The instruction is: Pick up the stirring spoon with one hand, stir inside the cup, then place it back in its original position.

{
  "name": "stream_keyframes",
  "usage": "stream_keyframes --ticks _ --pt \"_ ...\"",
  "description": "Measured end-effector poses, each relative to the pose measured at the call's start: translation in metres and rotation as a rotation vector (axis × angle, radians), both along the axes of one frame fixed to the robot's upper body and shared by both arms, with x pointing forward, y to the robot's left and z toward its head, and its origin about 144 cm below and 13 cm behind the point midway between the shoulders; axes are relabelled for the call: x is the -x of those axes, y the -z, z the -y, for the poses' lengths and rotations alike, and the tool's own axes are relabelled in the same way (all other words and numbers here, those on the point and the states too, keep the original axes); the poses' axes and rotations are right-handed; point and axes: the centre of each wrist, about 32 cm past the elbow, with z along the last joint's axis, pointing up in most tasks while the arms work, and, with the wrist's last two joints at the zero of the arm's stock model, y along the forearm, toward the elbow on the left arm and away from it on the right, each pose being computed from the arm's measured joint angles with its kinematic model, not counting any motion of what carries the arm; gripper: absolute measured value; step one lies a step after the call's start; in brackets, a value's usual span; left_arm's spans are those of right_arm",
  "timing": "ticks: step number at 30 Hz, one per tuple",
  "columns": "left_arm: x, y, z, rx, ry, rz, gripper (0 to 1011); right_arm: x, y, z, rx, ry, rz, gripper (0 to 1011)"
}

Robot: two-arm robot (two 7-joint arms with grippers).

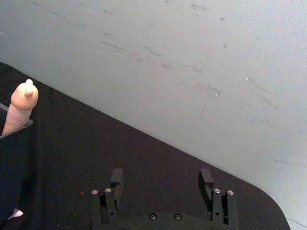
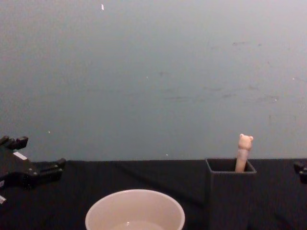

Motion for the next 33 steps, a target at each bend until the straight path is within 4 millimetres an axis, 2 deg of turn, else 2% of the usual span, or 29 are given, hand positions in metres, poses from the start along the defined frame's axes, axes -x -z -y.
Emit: stream_keyframes --ticks 33 --pt "0.0 0.0 0.0 0.0 0.0 0.0 1001 0.0 0.0 0.0 0.0 0.0 0.0 1002"
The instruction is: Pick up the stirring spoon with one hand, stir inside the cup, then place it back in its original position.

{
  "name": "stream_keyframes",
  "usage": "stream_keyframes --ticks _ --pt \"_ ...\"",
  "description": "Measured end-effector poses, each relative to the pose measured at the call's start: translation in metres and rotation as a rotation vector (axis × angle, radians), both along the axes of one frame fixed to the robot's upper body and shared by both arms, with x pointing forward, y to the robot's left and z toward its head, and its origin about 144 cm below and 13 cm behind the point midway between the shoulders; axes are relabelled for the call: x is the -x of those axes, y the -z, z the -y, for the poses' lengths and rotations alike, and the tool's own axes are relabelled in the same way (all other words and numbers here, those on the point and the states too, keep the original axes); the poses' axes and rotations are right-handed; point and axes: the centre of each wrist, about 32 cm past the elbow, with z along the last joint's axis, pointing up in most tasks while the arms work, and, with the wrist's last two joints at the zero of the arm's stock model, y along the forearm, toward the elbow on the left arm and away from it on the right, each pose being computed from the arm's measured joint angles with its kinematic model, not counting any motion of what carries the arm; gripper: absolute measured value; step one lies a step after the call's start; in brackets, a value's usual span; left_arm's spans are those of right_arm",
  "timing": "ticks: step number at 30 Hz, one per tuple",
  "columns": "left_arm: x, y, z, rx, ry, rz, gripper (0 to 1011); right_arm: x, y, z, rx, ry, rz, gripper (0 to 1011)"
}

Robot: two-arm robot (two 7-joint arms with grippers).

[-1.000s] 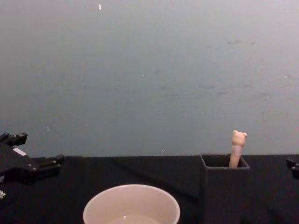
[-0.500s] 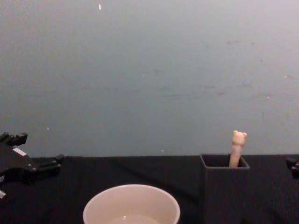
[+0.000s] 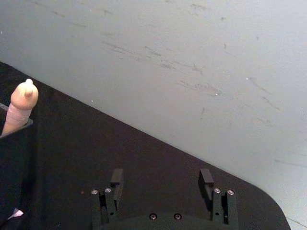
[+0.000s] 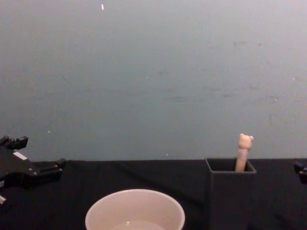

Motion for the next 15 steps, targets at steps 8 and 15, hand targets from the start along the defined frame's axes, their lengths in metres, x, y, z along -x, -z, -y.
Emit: stream_keyframes --ticks 8,15 --pt "0.0 0.0 0.0 0.0 0.0 0.0 1001 0.0 0.0 0.0 0.0 0.0 0.0 1000" --pt "0.0 0.0 0.0 0.0 0.0 0.0 1001 0.0 0.0 0.0 0.0 0.0 0.0 1002"
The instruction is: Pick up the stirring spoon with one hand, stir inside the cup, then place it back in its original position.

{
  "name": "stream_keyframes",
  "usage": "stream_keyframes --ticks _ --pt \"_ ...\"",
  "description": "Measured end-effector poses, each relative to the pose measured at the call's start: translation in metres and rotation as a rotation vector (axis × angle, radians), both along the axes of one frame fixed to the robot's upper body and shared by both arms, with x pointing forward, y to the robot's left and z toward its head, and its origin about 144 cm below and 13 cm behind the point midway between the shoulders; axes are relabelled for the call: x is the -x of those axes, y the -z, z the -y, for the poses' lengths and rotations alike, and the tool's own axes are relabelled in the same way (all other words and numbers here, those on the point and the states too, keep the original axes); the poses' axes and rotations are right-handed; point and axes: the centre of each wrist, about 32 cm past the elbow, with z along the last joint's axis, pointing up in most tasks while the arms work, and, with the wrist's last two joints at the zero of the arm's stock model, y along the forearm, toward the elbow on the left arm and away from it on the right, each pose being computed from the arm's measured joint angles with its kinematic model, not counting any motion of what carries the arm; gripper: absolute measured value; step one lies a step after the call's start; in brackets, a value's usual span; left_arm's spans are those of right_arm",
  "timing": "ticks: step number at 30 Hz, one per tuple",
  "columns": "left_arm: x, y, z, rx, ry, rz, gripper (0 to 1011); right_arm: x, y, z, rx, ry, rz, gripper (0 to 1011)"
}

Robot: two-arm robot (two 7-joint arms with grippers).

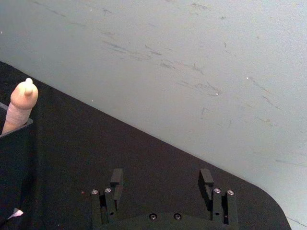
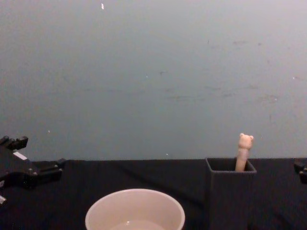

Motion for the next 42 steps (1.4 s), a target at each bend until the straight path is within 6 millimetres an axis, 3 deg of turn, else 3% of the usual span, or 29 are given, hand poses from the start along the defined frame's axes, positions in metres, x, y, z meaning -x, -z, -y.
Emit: stream_keyframes --ticks 11,31,42 --pt "0.0 0.0 0.0 0.0 0.0 0.0 1002 0.001 -0.002 0.0 -0.027 -0.019 -0.002 1002" --pt "0.0 0.0 0.0 0.0 0.0 0.0 1001 0.01 -0.028 -0.006 -0.361 -0.316 -0.097 1002" --pt "0.0 0.0 0.0 0.0 0.0 0.0 1001 -0.007 -0.029 -0.014 -0.409 -0.404 -0.178 1002"
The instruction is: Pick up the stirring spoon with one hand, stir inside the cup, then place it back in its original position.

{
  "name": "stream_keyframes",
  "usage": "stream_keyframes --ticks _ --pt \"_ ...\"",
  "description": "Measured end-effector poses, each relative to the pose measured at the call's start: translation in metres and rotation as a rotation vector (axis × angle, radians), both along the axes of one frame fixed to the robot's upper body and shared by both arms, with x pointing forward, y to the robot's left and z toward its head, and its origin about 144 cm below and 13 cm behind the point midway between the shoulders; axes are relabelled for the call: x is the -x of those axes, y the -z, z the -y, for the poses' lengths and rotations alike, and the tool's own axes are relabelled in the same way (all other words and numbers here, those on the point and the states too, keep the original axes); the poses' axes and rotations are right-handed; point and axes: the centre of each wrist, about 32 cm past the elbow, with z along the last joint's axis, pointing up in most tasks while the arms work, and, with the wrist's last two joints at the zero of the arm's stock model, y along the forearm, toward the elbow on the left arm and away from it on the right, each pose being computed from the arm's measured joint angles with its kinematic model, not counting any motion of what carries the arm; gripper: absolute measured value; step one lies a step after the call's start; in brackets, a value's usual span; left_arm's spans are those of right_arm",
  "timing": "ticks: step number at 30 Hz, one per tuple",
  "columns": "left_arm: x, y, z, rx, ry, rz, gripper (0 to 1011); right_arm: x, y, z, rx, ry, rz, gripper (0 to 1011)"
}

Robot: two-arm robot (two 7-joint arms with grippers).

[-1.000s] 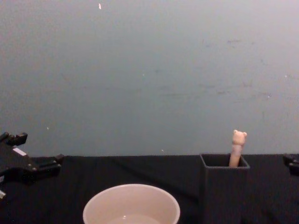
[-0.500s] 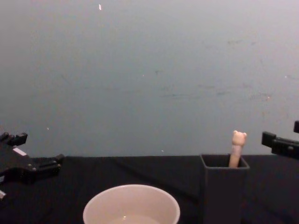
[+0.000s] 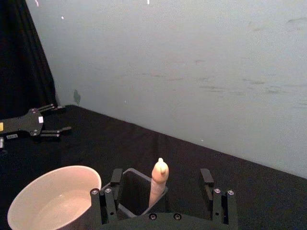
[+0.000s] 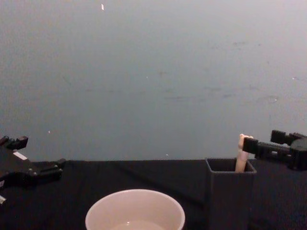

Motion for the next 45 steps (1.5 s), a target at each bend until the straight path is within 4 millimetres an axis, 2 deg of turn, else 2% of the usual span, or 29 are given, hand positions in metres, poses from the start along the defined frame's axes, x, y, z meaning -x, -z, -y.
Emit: stream_keyframes --ticks 9,17,37,44,45 --pt "0.0 0.0 0.0 0.0 0.0 0.0 1001 -0.025 -0.002 -0.007 0.026 -0.035 -0.022 1002" --pt "0.0 0.0 0.0 0.0 0.0 0.0 1001 -0.038 -0.001 -0.011 0.045 -0.044 -0.056 1002" --pt "0.0 0.0 0.0 0.0 0.0 0.0 1001 -0.04 -0.002 -0.012 0.055 -0.045 -0.061 1002" --pt "0.0 0.0 0.0 0.0 0.0 0.0 1001 -0.04 -0.002 -0.012 0.054 -0.044 -0.06 866" --pt "0.0 0.0 0.0 0.0 0.0 0.0 1001 -0.04 -0.002 -0.012 0.054 -0.044 -0.06 816"
